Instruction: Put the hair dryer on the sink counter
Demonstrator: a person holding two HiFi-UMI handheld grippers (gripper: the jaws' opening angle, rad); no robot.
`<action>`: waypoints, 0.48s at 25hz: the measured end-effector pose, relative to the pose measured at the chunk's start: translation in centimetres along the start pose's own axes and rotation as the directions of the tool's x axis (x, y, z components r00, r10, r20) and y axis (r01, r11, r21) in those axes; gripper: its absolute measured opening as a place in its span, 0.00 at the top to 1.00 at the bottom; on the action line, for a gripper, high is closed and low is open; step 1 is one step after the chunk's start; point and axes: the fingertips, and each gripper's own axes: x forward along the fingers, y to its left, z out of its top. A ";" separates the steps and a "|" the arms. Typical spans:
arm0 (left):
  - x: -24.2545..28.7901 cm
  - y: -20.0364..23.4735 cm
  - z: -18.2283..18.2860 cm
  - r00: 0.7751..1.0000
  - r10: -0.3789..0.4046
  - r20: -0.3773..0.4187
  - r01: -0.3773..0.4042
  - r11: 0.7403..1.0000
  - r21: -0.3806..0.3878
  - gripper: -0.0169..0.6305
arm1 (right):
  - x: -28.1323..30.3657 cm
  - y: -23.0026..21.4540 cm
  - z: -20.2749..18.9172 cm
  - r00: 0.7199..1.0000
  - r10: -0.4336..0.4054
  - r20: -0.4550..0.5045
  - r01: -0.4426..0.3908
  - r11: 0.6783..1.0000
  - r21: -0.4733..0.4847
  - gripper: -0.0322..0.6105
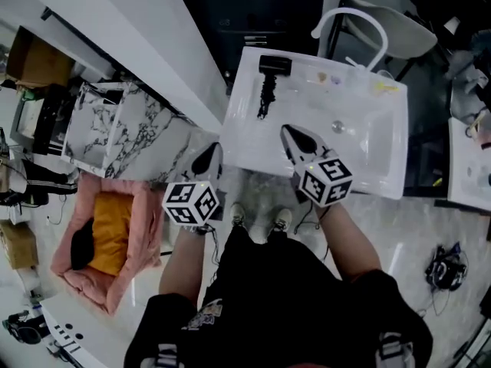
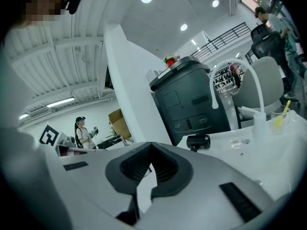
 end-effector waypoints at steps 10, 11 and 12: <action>-7.0 2.2 0.7 0.995 -0.093 0.044 0.093 0.996 0.018 0.97 | 1.0 8.5 -2.7 1.000 -0.025 0.005 0.025 1.000 -0.013 0.95; -7.8 2.6 0.8 0.993 -0.107 0.049 0.106 0.994 0.023 0.97 | 0.9 9.6 -3.0 0.999 -0.036 0.010 0.036 0.999 -0.015 0.95; -8.7 2.9 0.9 0.991 -0.123 0.053 0.121 0.992 0.028 0.97 | 0.9 10.7 -3.2 0.999 -0.048 0.016 0.048 0.999 -0.018 0.95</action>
